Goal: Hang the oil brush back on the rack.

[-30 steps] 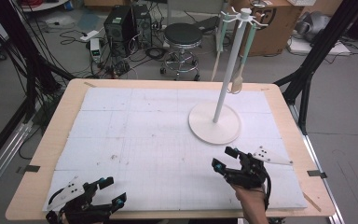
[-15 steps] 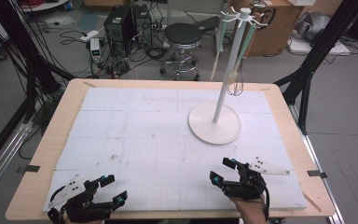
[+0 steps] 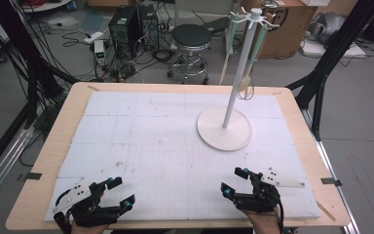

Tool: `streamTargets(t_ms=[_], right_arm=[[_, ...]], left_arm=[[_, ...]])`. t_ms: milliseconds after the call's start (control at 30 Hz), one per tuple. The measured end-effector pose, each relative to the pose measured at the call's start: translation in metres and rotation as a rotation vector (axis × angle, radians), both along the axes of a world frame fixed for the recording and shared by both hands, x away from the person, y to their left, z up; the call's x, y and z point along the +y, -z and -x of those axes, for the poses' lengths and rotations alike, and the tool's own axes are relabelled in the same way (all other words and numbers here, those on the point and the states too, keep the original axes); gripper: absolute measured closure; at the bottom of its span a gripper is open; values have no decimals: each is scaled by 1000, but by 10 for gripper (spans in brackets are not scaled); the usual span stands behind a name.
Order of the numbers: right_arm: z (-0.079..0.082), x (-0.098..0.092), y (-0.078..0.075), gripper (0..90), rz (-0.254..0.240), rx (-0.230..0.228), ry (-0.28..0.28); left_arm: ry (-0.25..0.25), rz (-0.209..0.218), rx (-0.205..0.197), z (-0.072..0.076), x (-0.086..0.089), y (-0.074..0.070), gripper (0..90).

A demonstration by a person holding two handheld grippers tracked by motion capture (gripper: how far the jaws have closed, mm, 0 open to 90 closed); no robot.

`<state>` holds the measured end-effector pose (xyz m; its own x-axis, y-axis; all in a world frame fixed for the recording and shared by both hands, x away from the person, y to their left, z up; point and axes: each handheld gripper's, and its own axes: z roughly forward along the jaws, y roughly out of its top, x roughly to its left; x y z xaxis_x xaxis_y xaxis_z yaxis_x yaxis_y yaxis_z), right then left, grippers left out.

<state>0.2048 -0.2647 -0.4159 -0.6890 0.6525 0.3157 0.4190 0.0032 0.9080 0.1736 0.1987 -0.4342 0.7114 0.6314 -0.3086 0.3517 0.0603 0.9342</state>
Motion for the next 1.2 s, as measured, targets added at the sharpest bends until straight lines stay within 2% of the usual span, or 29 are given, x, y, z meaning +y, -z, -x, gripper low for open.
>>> streamTargets(t_ms=[200, 533, 1200], right_arm=[[2, -3, 2, 166, 13, -3, 7], [3, -3, 3, 166, 16, -4, 9], [2, -4, 4, 166, 14, -3, 17]], left_arm=[[9, -15, -19, -4, -5, 0, 191], [11, 0, -56, -4, -3, -1, 191], [11, -4, -49, -5, -5, -1, 191]])
